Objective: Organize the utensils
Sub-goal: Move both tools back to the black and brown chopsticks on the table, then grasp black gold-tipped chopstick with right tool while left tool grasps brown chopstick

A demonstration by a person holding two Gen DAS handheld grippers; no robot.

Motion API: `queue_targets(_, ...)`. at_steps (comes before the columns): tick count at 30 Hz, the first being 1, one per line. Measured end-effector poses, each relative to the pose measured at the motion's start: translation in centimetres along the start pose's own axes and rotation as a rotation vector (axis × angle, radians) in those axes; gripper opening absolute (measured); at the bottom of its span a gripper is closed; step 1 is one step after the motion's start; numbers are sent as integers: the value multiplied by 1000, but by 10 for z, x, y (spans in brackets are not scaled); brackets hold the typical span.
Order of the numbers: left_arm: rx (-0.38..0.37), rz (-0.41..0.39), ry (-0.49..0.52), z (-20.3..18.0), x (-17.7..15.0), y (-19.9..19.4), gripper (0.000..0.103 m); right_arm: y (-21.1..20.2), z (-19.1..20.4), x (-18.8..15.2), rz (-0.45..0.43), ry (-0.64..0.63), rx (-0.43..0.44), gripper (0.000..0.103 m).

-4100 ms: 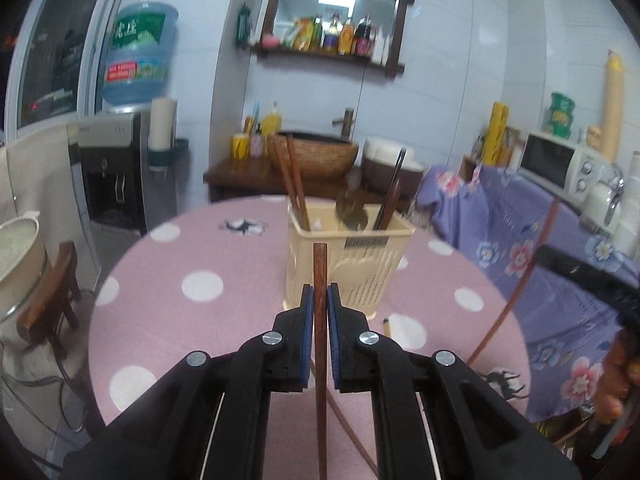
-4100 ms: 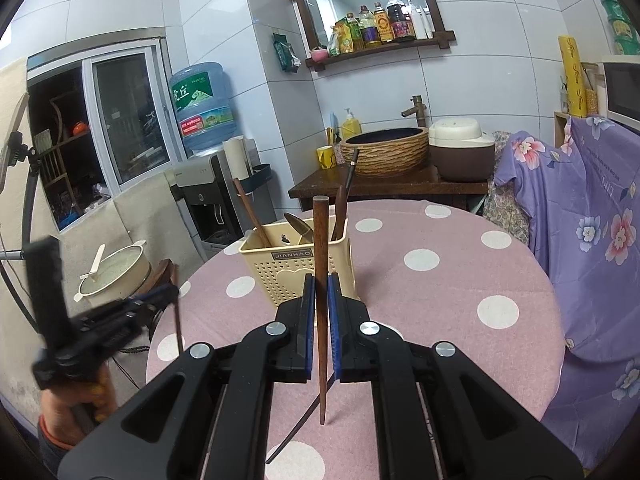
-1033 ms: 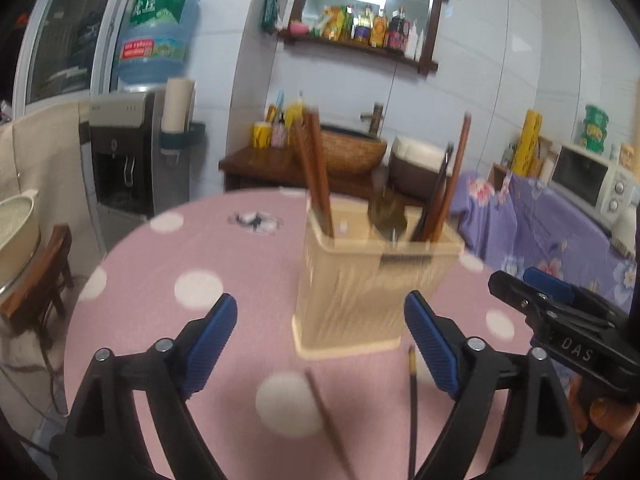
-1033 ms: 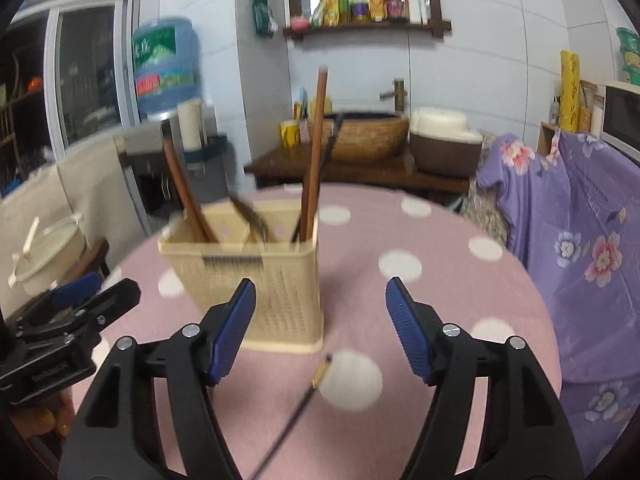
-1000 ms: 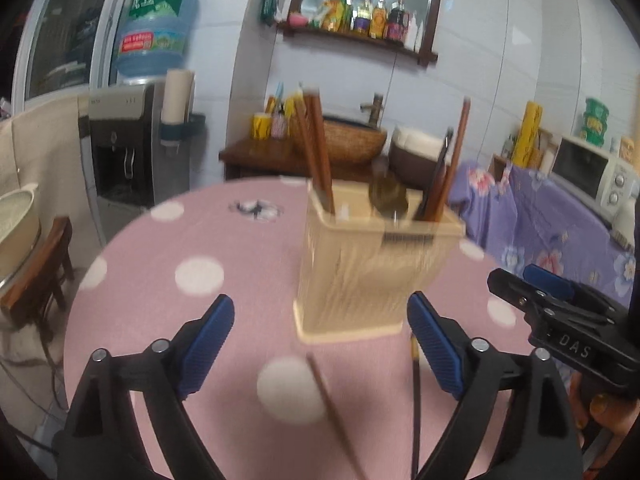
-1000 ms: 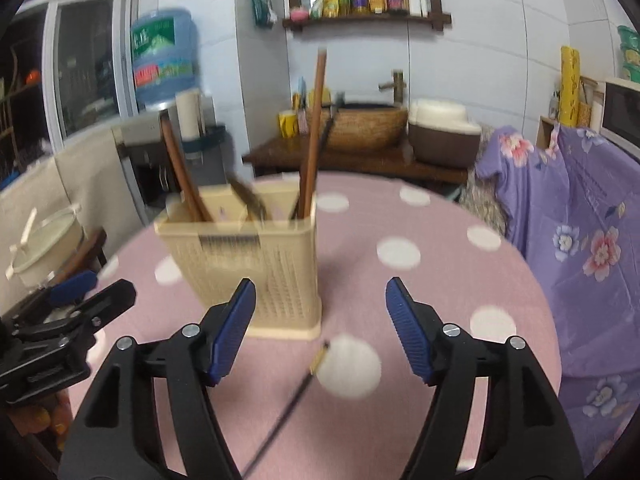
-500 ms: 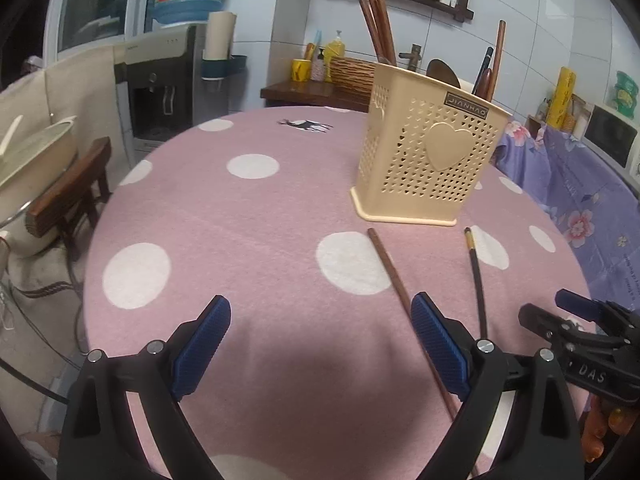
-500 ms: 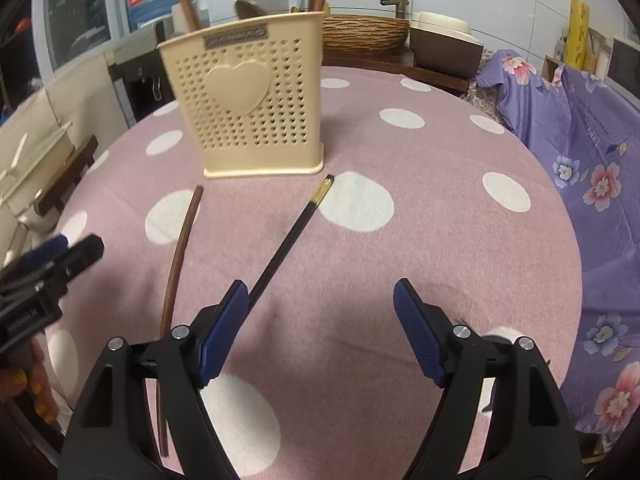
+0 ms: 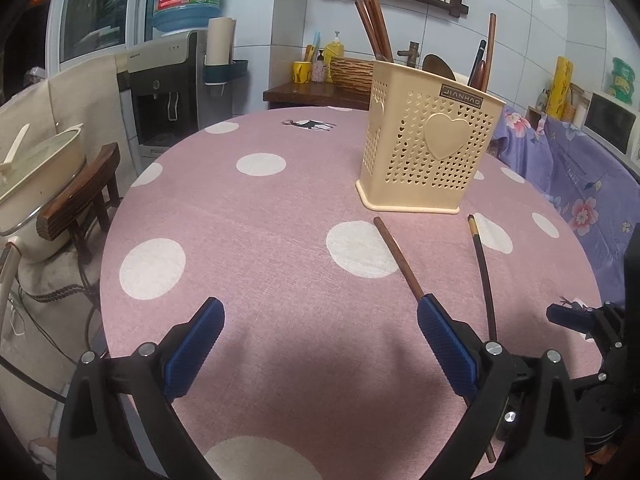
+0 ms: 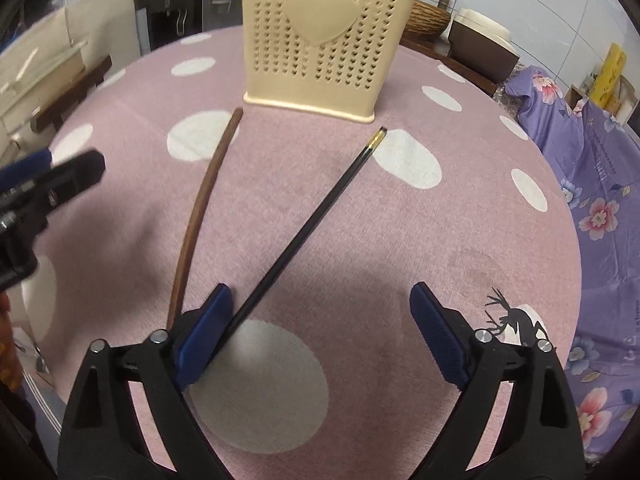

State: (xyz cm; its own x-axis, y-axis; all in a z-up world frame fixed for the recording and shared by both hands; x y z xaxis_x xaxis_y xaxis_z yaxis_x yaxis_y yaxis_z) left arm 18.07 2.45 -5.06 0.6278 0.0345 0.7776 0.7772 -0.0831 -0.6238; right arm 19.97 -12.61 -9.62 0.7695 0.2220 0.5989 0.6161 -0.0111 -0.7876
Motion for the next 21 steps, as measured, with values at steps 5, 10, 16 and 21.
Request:
queue_targets(5,-3,15,11,-5,-3,3,97,-4,-18,-10,15,-6,-8,97)
queue_targets(10,-22,36,34,-15,-7,5,97,-8,-62,-26,31,55,-61,97)
queue_targets(16,-79,65,127,-54,-18,6,97,-10,-79,-39,10,130,-13,97)
queue_targets(21,-88,87,226,-84,-32,6,95,-14,-88,-36,-25,151,-14,97)
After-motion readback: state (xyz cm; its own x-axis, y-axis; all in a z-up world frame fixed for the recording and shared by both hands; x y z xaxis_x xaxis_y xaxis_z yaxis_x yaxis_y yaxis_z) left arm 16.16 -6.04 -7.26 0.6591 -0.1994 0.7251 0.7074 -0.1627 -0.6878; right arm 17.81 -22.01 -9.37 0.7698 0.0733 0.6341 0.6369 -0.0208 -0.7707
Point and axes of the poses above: each gripper's, at about its wrist camera, not at the fingertips, and y roughly the way its jaws point, z to its left, x to its top, the point moved 6 cm from there along y, roughly the way its jaws point, and after that the axes turned 2 degrees about -z, right-handed, at the moved point
